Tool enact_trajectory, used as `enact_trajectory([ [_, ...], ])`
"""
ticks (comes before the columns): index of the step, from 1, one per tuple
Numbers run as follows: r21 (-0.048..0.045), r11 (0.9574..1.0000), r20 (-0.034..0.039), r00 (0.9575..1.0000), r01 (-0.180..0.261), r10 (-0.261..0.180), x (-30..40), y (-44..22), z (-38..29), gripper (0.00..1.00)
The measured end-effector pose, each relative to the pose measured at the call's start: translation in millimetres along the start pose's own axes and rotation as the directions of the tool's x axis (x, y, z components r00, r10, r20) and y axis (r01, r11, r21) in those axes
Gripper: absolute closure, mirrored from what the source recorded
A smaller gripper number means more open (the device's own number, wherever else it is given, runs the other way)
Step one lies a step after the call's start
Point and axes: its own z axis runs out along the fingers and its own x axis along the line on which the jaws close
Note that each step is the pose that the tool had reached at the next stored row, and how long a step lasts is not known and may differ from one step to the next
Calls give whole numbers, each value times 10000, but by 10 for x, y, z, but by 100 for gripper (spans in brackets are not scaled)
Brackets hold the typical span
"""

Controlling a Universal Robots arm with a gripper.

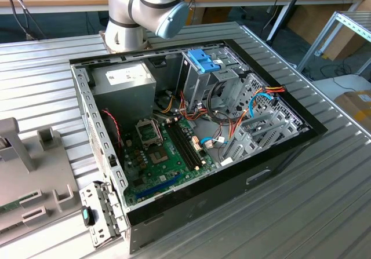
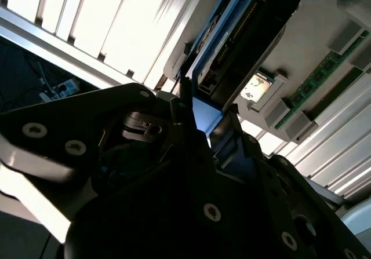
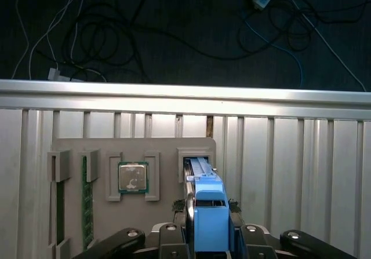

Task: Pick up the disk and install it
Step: 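Pick up the disk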

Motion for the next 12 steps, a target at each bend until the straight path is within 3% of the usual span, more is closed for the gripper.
enact_trajectory([
  [12, -5, 10000, -3, 10000, 0, 0, 0, 1, -37, 64],
])
